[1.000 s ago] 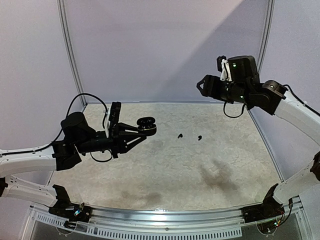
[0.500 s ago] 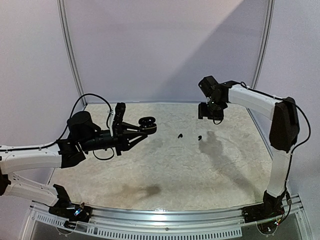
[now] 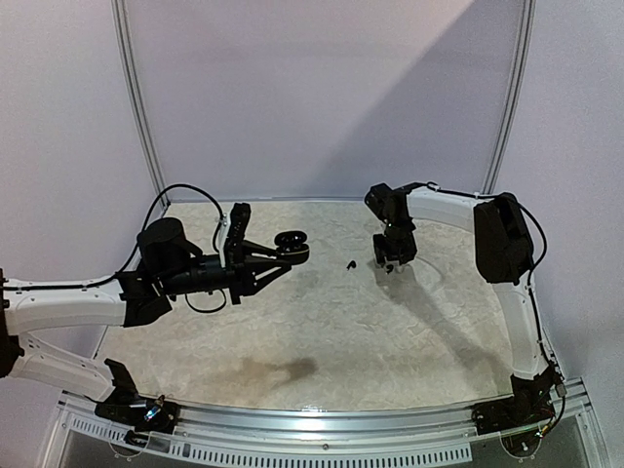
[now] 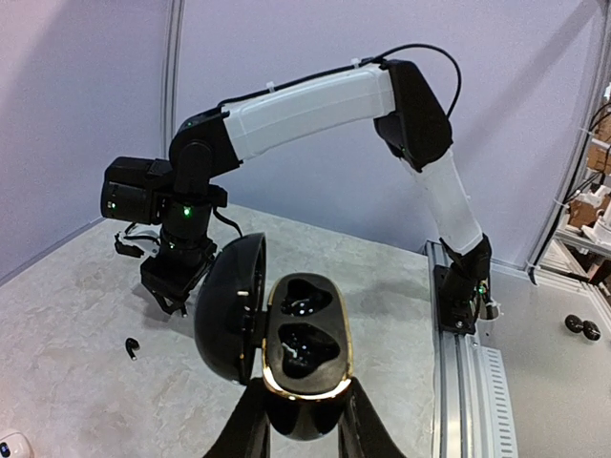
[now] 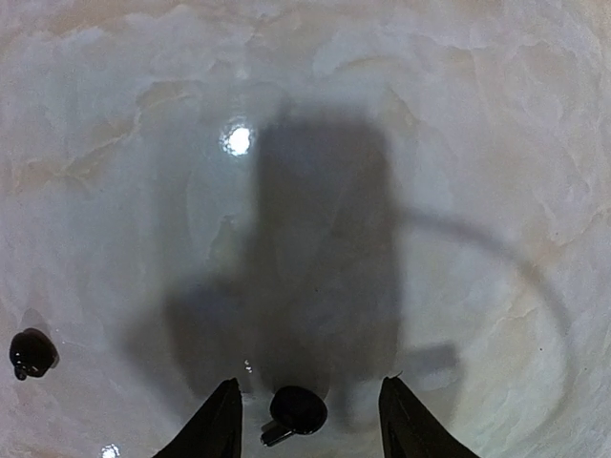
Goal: Insert the wireless bluetooth earbuds into the charging case
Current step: Adjust the right earbud at the center of the board, then pick up the right earbud from the center of the board.
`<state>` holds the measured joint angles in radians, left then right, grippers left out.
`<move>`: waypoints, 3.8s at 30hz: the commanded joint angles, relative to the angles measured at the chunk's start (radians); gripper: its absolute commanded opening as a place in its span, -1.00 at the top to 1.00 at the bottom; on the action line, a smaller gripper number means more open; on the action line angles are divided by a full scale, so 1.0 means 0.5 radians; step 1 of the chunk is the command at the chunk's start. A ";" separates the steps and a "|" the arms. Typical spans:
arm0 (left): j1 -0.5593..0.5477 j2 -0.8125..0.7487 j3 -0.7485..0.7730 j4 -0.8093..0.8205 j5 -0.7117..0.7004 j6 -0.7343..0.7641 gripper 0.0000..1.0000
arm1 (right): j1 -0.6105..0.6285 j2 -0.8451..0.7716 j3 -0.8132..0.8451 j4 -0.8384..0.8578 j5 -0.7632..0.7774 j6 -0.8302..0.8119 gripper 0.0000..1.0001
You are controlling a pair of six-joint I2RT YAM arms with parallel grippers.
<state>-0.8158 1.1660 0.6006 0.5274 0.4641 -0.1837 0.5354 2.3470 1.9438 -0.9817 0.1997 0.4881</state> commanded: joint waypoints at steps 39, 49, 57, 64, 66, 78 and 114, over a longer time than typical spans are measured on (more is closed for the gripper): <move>0.061 0.025 0.035 0.063 0.027 0.025 1.00 | -0.006 -0.129 -0.262 -0.137 0.011 -0.239 0.16; 0.060 0.021 0.031 0.069 0.031 0.025 1.00 | -0.005 -0.143 -0.106 -0.017 -0.175 -0.424 -0.01; 0.061 0.015 0.029 0.070 0.034 0.024 1.00 | -0.003 0.094 0.144 -0.097 -0.172 -0.526 -0.12; 0.059 0.010 0.025 0.056 0.037 0.027 1.00 | -0.006 0.189 0.195 -0.160 -0.098 -0.530 -0.02; 0.061 0.013 0.028 0.059 0.037 0.027 1.00 | -0.008 0.197 0.202 -0.173 -0.059 -0.537 0.01; 0.057 -0.006 0.016 0.054 0.035 0.033 1.00 | -0.021 0.169 0.130 -0.204 -0.042 -0.558 0.43; 0.055 0.005 0.004 0.052 0.032 0.027 1.00 | -0.028 0.137 0.062 -0.305 -0.146 -0.619 0.49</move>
<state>-0.7998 1.1748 0.6010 0.5385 0.4812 -0.1833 0.5289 2.3966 2.0151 -1.0767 0.1459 0.1932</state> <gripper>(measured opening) 0.192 0.261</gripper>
